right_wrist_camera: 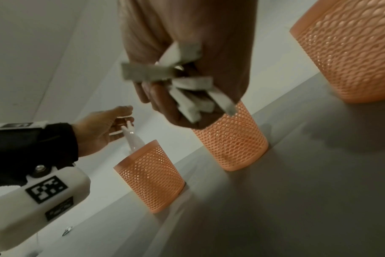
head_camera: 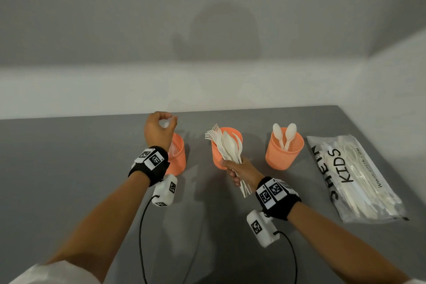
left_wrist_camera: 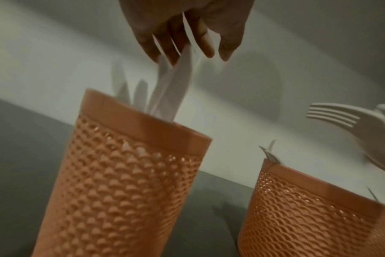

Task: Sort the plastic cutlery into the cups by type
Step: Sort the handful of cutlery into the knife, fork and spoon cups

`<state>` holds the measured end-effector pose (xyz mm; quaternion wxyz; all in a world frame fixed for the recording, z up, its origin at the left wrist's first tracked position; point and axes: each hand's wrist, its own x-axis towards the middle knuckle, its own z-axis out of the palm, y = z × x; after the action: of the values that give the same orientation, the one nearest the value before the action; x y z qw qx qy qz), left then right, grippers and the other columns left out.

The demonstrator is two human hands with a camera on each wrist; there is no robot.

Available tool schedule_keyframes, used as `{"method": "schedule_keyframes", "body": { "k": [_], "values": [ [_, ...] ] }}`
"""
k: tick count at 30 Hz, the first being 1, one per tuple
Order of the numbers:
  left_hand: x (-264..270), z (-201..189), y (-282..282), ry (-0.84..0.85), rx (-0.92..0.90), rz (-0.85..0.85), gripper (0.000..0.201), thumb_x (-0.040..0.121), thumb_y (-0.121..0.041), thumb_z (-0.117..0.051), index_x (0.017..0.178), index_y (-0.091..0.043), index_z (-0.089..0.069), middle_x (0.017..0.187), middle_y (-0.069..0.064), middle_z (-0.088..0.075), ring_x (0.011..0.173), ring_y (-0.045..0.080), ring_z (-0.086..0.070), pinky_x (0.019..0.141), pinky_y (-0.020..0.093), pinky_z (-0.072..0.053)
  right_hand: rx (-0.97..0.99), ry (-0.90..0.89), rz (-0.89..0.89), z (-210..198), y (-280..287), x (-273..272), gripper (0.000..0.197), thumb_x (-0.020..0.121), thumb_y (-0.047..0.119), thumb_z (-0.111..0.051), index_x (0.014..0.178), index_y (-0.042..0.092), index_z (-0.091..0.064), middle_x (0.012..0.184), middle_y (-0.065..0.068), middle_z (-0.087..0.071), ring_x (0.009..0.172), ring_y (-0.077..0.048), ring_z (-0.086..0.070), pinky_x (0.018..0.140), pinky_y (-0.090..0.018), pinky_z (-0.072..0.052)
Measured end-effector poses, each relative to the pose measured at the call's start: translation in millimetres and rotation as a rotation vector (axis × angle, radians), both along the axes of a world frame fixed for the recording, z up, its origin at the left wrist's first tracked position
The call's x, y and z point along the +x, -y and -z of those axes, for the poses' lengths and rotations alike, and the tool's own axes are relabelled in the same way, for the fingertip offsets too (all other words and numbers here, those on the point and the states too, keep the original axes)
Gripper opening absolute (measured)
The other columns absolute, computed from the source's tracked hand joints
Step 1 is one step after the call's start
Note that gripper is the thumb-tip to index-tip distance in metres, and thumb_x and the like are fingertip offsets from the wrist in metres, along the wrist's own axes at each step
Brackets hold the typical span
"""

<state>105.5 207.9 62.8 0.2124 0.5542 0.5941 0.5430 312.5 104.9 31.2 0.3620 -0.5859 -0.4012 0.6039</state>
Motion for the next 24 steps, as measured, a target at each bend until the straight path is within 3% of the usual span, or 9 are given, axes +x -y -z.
{"method": "schedule_keyframes", "body": {
  "k": [3, 6, 11, 13, 17, 20, 24],
  "values": [
    [8.3, -12.7, 10.5, -0.14, 0.162, 0.014, 0.009, 0.085, -0.011, -0.06, 0.085, -0.005, -0.066, 0.095, 0.009, -0.063, 0.089, 0.014, -0.054, 0.081, 0.016, -0.037, -0.031, -0.044, 0.02, 0.1, 1.9, -3.1, 0.024, 0.09, 0.025, -0.058, 0.071, 0.015, -0.046, 0.047, 0.004, -0.041, 0.033, -0.005, -0.035, 0.038, -0.017, -0.033],
    [27.3, -20.9, 30.2, -0.003, 0.14, 0.116, 0.012, 0.089, -0.008, -0.053, 0.09, -0.004, -0.065, 0.086, 0.005, -0.063, 0.073, 0.007, -0.054, 0.069, 0.005, -0.039, -0.055, -0.125, 0.038, -2.2, 5.3, -5.9, 0.017, 0.09, 0.026, -0.058, 0.076, 0.016, -0.055, 0.046, 0.005, -0.04, 0.034, -0.005, -0.032, 0.038, -0.017, -0.031],
    [57.5, -3.3, 57.8, 0.078, -0.141, 0.258, 0.02, 0.093, -0.022, -0.052, 0.098, -0.006, -0.063, 0.084, 0.004, -0.062, 0.075, 0.017, -0.056, 0.072, 0.028, -0.048, -0.049, -0.282, -0.027, -5.7, 8.8, -5.8, 0.015, 0.095, 0.022, -0.045, 0.101, 0.018, -0.059, 0.044, 0.008, -0.038, 0.033, -0.003, -0.029, 0.038, -0.015, -0.028],
    [67.8, 3.2, 64.2, 0.078, -0.272, 0.344, 0.022, 0.094, -0.024, -0.05, 0.098, -0.006, -0.061, 0.086, 0.005, -0.063, 0.075, 0.016, -0.058, 0.071, 0.027, -0.047, -0.052, -0.295, -0.063, -6.0, 9.4, -4.8, 0.017, 0.095, 0.021, -0.043, 0.104, 0.017, -0.057, 0.044, 0.008, -0.039, 0.034, -0.002, -0.029, 0.038, -0.015, -0.029],
    [85.9, 5.2, 73.7, 0.201, -0.404, 0.489, 0.025, 0.097, -0.024, -0.044, 0.08, -0.012, -0.058, 0.066, 0.006, -0.055, 0.044, 0.003, -0.052, 0.052, 0.021, -0.044, -0.07, -0.324, -0.096, -9.3, 14.1, -2.8, 0.017, 0.094, 0.02, -0.042, 0.109, 0.012, -0.047, 0.043, 0.009, -0.044, 0.032, -0.002, -0.031, 0.036, -0.014, -0.03],
    [89.0, 6.2, 72.7, 0.308, -0.468, 0.526, 0.023, 0.095, -0.024, -0.049, 0.085, -0.008, -0.061, 0.069, 0.011, -0.057, 0.049, 0.012, -0.05, 0.058, 0.027, -0.044, -0.091, -0.37, -0.101, -11.9, 18.7, 2.0, 0.02, 0.094, 0.021, -0.042, 0.112, 0.014, -0.047, 0.046, 0.008, -0.048, 0.032, -0.002, -0.033, 0.035, -0.013, -0.03],
    [89.2, 5.5, 73.6, 0.506, -0.616, 0.687, 0.02, 0.093, -0.027, -0.052, 0.089, -0.012, -0.064, 0.058, -0.005, -0.06, 0.046, 0.005, -0.05, 0.059, 0.023, -0.04, -0.1, -0.416, -0.145, -13.3, 23.3, 11.5, 0.027, 0.094, 0.023, -0.039, 0.115, 0.018, -0.055, 0.051, 0.008, -0.051, 0.034, -0.001, -0.035, 0.036, -0.013, -0.032]
  ]
}}
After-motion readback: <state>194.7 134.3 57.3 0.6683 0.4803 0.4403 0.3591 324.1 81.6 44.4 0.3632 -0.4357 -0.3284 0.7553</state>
